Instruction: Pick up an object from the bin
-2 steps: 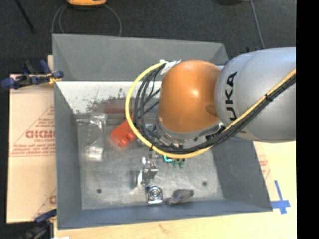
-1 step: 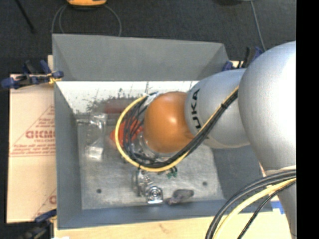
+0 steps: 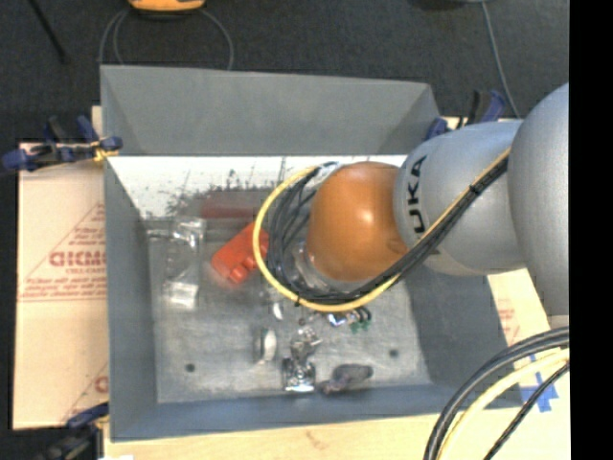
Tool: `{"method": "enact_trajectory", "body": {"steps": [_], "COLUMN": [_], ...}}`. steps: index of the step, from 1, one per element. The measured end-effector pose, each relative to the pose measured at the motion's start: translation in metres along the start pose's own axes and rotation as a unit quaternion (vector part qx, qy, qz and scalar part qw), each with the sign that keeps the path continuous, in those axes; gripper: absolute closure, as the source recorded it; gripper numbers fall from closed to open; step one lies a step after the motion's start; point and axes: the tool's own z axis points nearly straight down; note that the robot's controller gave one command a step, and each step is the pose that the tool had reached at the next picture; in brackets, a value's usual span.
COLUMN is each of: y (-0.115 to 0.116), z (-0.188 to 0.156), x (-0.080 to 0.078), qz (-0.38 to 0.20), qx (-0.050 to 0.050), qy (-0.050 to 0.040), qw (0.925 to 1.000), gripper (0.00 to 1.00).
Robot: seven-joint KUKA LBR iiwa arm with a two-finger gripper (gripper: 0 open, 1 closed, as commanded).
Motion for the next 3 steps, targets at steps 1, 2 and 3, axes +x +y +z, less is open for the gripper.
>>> {"method": "enact_trajectory", "body": {"steps": [1,2,3], "y": [0.023,0.029,0.029], "z": [-0.010,0.026,0.023], "x": [-0.034,-0.010,-0.014], "qz": [-0.046,-0.290,-0.287], "qx": [-0.001,-0.001,-0.002], "qy": [-0.0001,-0.0045,-0.0017], "qw": [0.9990,0.9571,0.9580], "gripper": [0.00,0.00,0.00]}}
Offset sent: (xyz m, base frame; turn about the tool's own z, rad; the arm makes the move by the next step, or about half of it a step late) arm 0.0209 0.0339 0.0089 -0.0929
